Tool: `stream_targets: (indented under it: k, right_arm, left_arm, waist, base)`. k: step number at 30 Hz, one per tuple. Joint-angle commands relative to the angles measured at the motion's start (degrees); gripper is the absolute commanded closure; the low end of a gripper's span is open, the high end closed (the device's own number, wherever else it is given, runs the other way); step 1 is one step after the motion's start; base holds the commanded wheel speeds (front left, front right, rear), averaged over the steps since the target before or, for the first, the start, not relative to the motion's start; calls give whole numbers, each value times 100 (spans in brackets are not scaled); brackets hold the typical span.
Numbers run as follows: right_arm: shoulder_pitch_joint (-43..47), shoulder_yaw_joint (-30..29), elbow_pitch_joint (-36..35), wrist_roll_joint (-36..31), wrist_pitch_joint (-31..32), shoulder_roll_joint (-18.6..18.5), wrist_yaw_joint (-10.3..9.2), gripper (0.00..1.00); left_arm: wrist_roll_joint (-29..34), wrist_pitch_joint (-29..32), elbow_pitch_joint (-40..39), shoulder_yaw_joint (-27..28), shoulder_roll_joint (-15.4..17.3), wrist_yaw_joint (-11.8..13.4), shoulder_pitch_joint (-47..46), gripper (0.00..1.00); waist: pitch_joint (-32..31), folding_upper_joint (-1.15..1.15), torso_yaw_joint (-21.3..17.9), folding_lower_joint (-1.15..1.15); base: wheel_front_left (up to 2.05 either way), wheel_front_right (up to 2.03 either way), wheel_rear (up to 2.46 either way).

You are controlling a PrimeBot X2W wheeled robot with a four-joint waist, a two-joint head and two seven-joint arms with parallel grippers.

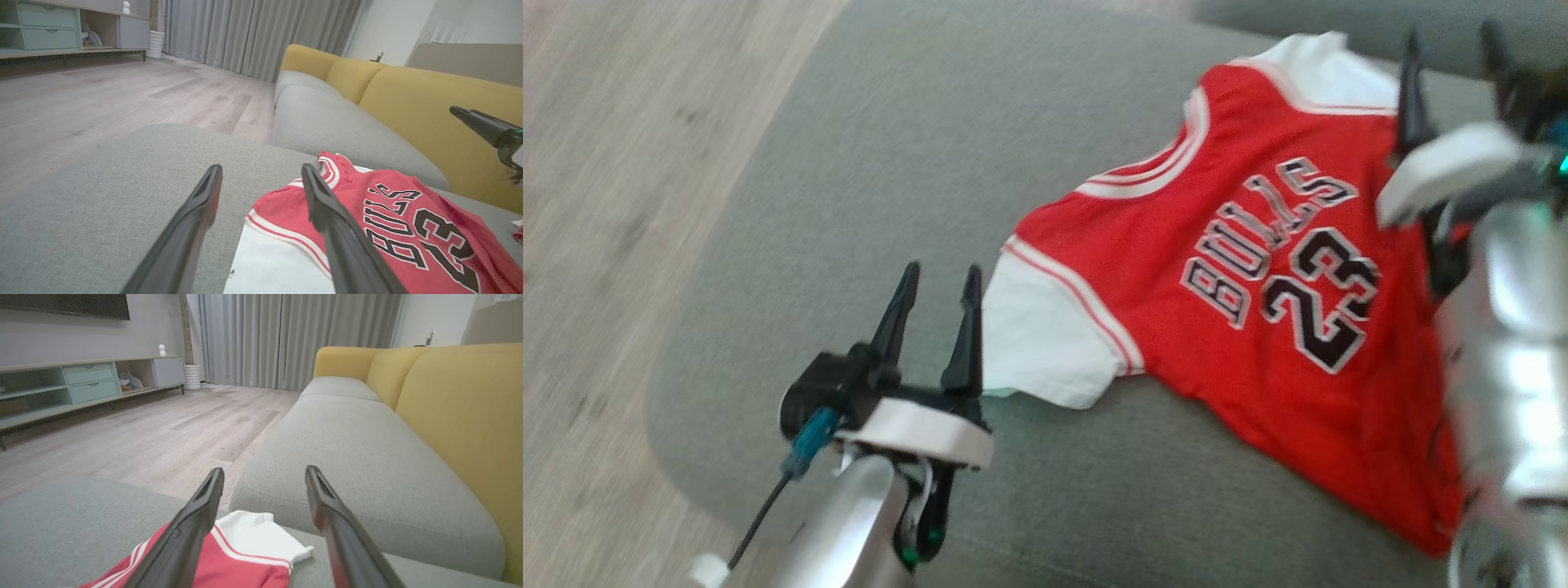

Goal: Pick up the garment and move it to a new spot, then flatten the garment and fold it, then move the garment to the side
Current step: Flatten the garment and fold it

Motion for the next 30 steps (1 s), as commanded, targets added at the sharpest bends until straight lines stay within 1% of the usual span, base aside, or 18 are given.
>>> stream_targets:
  k: [1, 2, 5, 8, 12, 16, 19, 22, 24, 25, 30]
  right_arm:
    - [409, 137, -520, 240, -71, 263, 37, 0]
    - [409, 137, -520, 240, -71, 263, 37, 0]
    - [1139, 211, -1165, 601, -76, 379, 37, 0]
    - [1946, 296, -1790, 930, -77, 417, 37, 0]
    - [3028, 525, -2487, 1661, -22, 423, 37, 0]
    - [3911, 717, -3107, 2090, 183, 424, 37, 0]
    - [4324, 789, -3489, 2186, 333, 425, 37, 0]
    - [4535, 899, -3811, 2198, 483, 425, 37, 0]
    - [4632, 1046, -3997, 2163, 626, 425, 37, 0]
    - [4722, 1236, -4135, 2101, 809, 425, 37, 0]
    - [4814, 1486, -4181, 1778, 1284, 425, 37, 0]
  left_arm:
    - [82, -54, -80, 296, 149, -25, 76, 0]
    - [82, -54, -80, 296, 149, -25, 76, 0]
    - [102, -54, -19, 358, 220, -14, 195, 0]
    - [96, -55, 12, 407, 270, 7, 309, 0]
    - [69, -55, 28, 439, 308, 26, 452, 0]
    - [44, -55, 32, 452, 340, 44, 572, 0]
    - [35, -55, 20, 442, 342, 50, 605, 0]
    - [24, -54, 9, 428, 340, 52, 595, 0]
    - [17, -54, 1, 420, 342, 50, 581, 0]
    - [13, -54, -7, 409, 343, 48, 566, 0]
    - [5, -54, -31, 368, 322, 42, 528, 0]
  waist:
    - [-406, 0, -408, 0]
    - [-406, 0, -408, 0]
    - [-582, 0, -591, 0]
    - [-719, 0, -740, 0]
    - [-853, 0, -888, 0]
    - [-916, 0, -1000, 0]
    - [-917, 0, -1036, 0]
    - [-905, 0, -1044, 0]
    - [-891, 0, -1043, 0]
    - [-870, 0, -1032, 0]
    - [-768, 0, -969, 0]
  base:
    - [0, 0, 0]
    - [0, 0, 0]
    - [0, 0, 0]
    - [0, 0, 0]
    - [0, 0, 0]
    - [0, 0, 0]
    - [0, 0, 0]
    - [0, 0, 0]
    - [0, 0, 0]
    - [0, 0, 0]
    - [0, 0, 0]
